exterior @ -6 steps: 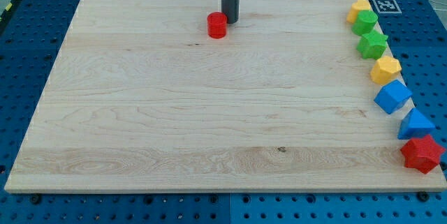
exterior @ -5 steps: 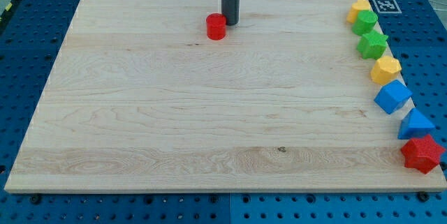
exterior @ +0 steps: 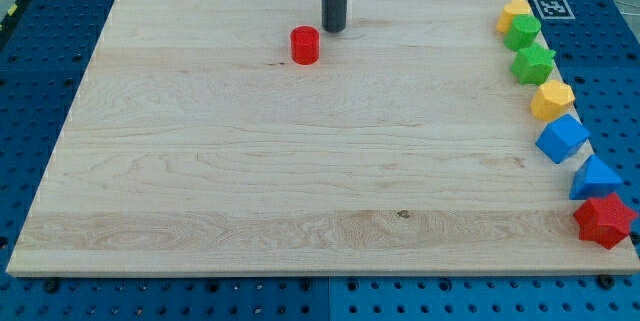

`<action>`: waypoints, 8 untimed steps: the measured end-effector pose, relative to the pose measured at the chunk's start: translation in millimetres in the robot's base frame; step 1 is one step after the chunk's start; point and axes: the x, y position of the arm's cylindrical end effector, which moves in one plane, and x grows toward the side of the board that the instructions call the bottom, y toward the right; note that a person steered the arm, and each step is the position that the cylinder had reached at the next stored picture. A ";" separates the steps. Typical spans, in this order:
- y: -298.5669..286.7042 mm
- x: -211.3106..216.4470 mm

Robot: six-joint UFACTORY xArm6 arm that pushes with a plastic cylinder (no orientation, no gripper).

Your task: Place your arm to the top left of the yellow heart

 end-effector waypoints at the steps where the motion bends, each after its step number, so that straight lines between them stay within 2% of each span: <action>1: 23.3 -13.4; 2: 57.9 -13.4; 5: 63.1 -17.3; 8: 159.7 -21.2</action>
